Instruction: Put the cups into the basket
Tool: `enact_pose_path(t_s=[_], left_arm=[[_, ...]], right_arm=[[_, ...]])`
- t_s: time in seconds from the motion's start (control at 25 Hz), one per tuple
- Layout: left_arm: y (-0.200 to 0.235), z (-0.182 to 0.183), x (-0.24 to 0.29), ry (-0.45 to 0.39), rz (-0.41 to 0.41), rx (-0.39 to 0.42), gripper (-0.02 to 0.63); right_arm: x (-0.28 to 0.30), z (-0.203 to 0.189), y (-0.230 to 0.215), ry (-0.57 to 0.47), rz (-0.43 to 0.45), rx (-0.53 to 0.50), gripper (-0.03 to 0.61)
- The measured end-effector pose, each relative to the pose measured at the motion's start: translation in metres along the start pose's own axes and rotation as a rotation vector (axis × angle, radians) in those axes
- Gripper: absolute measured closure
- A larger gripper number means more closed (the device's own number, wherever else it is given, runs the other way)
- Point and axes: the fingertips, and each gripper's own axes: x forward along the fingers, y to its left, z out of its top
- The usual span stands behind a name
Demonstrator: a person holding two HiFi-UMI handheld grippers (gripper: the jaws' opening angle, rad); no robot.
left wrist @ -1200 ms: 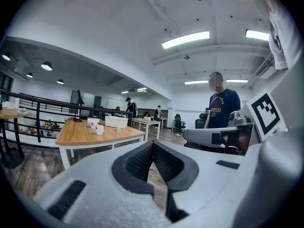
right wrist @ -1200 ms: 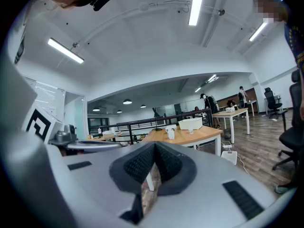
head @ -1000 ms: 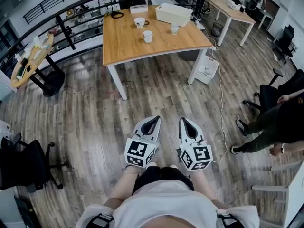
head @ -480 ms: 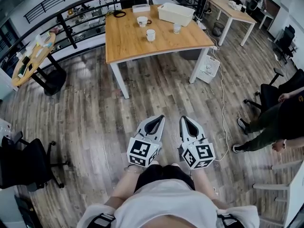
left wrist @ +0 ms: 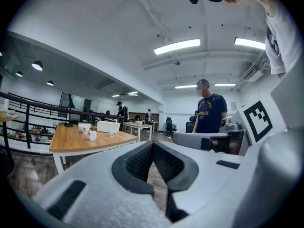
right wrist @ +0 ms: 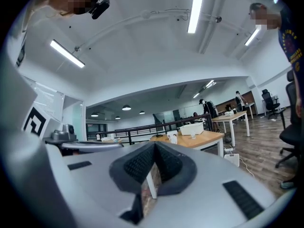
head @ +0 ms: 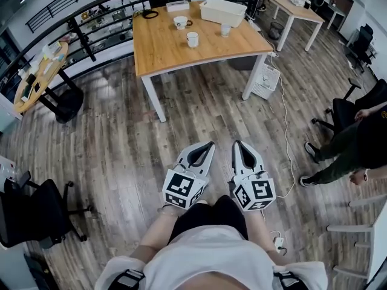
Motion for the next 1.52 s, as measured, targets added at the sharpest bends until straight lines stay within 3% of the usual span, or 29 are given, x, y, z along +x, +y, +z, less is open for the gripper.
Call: enact_pose_path(t_s=[0.36,0.68,1.52], left_arm=[[0.014,-0.006,0.013,0.001,-0.002,-0.029,0.606],[0.031,-0.016,0.045,0.023,0.009,-0.037,0.606],[0.14,0.002,0.235,0.026,0.094,-0.064,0.606]], right_arm=[[0.008,0.001,-0.018,-0.017,-0.051,0.006,0.572],[0.036,-0.01,-0.041,0.017,-0.041,-0.024,0.572],[0.22,0.016,-0.175,0.02,0.003,-0.017,0.572]])
